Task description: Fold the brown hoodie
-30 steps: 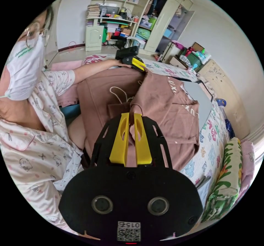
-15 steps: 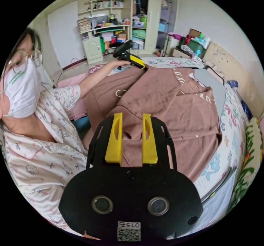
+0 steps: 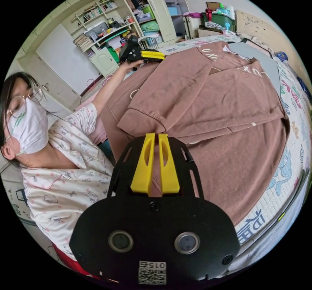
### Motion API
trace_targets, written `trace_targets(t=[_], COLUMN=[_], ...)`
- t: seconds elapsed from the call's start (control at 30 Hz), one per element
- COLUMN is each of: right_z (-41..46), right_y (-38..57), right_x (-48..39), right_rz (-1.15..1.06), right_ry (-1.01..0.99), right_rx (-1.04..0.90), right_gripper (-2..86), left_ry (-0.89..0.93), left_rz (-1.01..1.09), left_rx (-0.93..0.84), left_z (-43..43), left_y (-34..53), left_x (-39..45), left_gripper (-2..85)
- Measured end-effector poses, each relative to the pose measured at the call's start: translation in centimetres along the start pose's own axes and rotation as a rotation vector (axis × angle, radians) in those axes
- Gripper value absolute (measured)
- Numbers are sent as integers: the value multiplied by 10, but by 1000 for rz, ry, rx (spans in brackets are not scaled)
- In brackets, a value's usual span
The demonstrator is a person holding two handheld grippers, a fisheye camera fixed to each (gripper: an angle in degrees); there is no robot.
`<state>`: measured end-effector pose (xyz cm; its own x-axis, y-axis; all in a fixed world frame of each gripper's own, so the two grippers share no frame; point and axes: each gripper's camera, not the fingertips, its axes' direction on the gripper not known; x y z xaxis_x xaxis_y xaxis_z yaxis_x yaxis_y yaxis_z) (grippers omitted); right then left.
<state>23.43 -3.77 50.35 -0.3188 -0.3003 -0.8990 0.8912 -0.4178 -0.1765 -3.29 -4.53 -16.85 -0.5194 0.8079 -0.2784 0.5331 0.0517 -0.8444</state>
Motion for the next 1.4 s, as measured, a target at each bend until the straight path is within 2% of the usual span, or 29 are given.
trace_targets(t=[0.1,0.23,0.37,0.5,0.6,0.8,0.97,1.1,1.23,1.3,1.33,1.4], right_z=[-23,-26,-85,-110,-88,-13,43,69,95,114,112,113], right_y=[-1,-30,-74,-140,-213,-366,-459,-491,-509,-516,-516,-512], right_x=[-4,-25,-38,-22,7,73,113,138,146,149,148,153], right_rz=[12,-5,32,63,76,179,261,328,344,332,321,323], right_ry=[-24,72,249,294,300,184,244,313,340,401,431,427], right_rx=[37,-95,32,169,196,173,164,152,150,77,102,83], right_gripper=[26,76,107,108,111,108,105,83,32,17,10,12], left_ry=[10,44,68,6,-32,-34,13,6,-142,-44,-4,-17], left_rz=[-17,-42,-53,-1,12,82,74,54,-70,-91,-93,-84], left_rx=[3,6,37,50,66,170,152,141,56,64,51,25], left_z=[6,10,5,5,4,-11,-5,-9,-15,-16,-16,-16], left_y=[1,3,4,-2,-6,-11,-24,-35,-43,-45,-49,-57], left_x=[7,14,24,51,68,99,109,115,109,106,109,118], left_gripper=[51,57,65,67,66,57,32,22,18,17,17,17])
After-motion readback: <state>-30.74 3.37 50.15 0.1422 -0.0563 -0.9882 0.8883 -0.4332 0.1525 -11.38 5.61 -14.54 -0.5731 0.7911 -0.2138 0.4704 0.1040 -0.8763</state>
